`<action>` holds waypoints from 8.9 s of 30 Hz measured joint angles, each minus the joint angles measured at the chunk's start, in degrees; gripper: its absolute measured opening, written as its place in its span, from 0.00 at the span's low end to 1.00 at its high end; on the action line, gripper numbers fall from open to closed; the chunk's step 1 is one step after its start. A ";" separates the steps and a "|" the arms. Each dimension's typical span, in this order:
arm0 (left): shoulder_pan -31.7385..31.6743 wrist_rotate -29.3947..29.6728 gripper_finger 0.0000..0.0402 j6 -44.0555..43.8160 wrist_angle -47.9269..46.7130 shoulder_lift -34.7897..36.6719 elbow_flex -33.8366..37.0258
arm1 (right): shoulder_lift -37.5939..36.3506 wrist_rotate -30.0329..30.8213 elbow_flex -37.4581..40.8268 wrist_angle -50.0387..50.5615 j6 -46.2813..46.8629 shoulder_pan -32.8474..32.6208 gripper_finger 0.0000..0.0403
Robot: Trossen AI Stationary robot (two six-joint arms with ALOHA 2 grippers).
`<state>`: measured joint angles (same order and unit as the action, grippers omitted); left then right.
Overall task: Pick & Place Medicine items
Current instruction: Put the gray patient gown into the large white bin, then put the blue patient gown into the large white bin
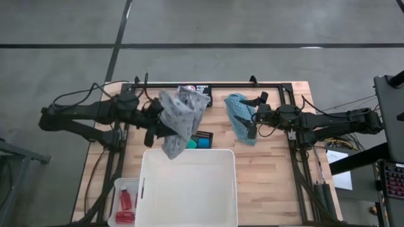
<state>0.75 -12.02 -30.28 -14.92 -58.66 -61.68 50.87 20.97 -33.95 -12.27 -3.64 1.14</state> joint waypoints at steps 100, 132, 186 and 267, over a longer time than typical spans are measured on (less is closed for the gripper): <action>24.89 5.38 0.31 -16.29 -24.57 -40.84 -4.41 | 0.02 0.01 0.00 0.00 0.00 -0.01 0.81; 24.60 3.13 0.73 -22.08 -23.67 -36.42 -4.41 | 0.02 0.00 0.00 0.00 0.00 0.01 0.81; -13.92 1.21 0.73 27.41 -2.04 -5.77 -4.42 | 0.02 0.00 0.00 0.01 0.00 0.00 0.81; -19.60 0.82 0.69 6.22 17.86 58.43 61.47 | 0.02 0.01 0.00 0.00 0.00 0.00 0.81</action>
<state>-18.85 -11.20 -24.05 2.95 -0.23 -0.20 50.89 20.98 -33.95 -12.27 -3.64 1.13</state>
